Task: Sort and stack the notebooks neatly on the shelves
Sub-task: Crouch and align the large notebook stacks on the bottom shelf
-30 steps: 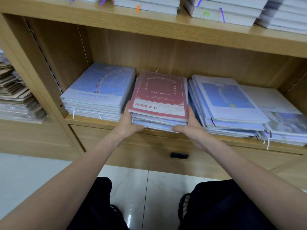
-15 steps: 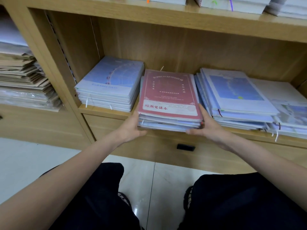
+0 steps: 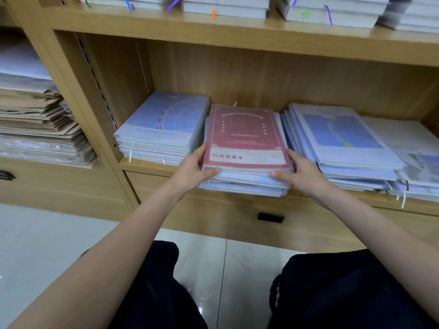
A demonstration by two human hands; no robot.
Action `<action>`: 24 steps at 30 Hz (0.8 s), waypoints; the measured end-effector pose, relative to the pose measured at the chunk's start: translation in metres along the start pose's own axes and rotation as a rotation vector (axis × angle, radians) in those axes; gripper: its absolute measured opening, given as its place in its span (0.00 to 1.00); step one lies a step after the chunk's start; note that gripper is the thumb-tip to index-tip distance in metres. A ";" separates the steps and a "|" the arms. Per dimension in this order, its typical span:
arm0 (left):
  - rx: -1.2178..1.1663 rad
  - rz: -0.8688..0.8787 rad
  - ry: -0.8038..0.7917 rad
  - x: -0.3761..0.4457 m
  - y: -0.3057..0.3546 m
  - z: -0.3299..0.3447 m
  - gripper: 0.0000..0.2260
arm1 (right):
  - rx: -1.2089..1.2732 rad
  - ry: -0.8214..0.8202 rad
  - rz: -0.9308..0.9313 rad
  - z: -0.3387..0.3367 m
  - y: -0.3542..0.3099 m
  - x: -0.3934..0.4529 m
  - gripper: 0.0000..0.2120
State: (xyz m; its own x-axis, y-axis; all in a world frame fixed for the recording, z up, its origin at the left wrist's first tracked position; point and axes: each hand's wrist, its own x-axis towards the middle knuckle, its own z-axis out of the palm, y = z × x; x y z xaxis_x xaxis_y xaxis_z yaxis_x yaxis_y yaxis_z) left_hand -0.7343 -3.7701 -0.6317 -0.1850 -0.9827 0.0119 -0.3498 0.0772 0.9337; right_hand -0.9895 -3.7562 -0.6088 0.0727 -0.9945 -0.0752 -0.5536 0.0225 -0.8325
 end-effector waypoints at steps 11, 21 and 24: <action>0.084 -0.040 -0.082 0.009 -0.002 0.002 0.43 | -0.030 -0.044 -0.021 -0.004 -0.004 0.001 0.36; 0.217 0.006 -0.071 -0.005 -0.002 -0.005 0.39 | -0.101 -0.027 0.012 -0.003 -0.013 -0.009 0.43; 0.262 0.015 -0.083 -0.009 0.000 -0.007 0.40 | -0.166 -0.024 -0.007 0.000 -0.013 -0.016 0.44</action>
State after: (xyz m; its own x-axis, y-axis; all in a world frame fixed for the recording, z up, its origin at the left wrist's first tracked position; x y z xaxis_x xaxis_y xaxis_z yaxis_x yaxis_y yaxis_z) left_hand -0.7265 -3.7628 -0.6299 -0.2624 -0.9649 -0.0142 -0.5701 0.1431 0.8090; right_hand -0.9831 -3.7407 -0.5968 0.0955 -0.9919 -0.0844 -0.6823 -0.0035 -0.7310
